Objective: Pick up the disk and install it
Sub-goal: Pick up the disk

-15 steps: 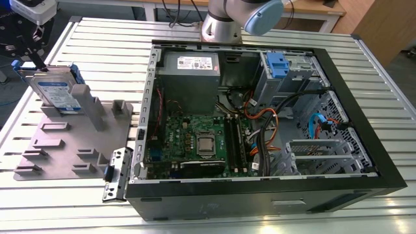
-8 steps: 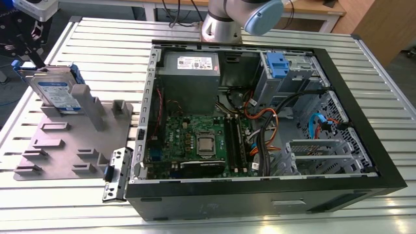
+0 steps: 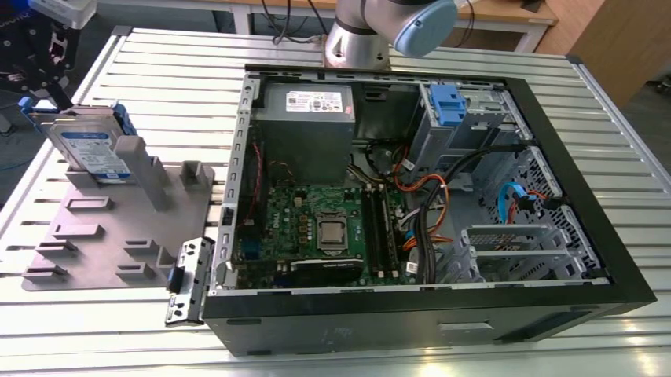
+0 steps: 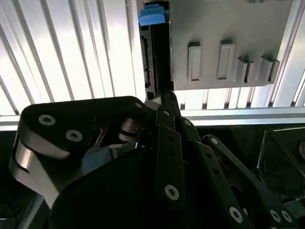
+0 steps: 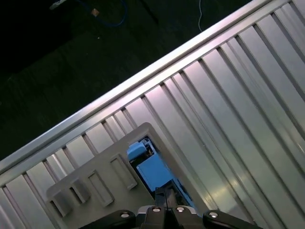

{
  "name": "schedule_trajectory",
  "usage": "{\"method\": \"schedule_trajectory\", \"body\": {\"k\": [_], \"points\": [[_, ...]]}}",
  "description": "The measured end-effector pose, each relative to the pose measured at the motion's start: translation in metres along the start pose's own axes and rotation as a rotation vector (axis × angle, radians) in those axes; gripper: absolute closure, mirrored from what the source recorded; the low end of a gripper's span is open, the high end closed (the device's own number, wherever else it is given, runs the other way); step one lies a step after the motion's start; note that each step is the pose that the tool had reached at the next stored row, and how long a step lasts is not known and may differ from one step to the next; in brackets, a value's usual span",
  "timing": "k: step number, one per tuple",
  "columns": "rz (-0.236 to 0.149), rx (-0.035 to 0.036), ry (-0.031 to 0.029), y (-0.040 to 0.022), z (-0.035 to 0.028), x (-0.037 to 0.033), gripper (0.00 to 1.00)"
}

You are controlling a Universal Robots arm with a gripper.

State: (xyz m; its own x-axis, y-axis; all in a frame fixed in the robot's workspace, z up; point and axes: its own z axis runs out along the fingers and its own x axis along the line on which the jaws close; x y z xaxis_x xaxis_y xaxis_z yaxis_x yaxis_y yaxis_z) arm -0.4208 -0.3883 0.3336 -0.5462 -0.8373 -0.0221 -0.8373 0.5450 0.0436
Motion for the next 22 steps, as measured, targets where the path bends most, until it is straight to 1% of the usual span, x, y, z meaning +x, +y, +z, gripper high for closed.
{"method": "schedule_trajectory", "body": {"k": [18, 20, 22], "points": [[-0.281, -0.0062, 0.0122, 0.0000, 0.0003, 0.0000, 0.89], [-0.306, -0.0069, 0.0132, 0.0000, 0.0002, 0.0000, 0.89], [-0.322, -0.0073, 0.0137, 0.0000, 0.0002, 0.0000, 0.89]]}}
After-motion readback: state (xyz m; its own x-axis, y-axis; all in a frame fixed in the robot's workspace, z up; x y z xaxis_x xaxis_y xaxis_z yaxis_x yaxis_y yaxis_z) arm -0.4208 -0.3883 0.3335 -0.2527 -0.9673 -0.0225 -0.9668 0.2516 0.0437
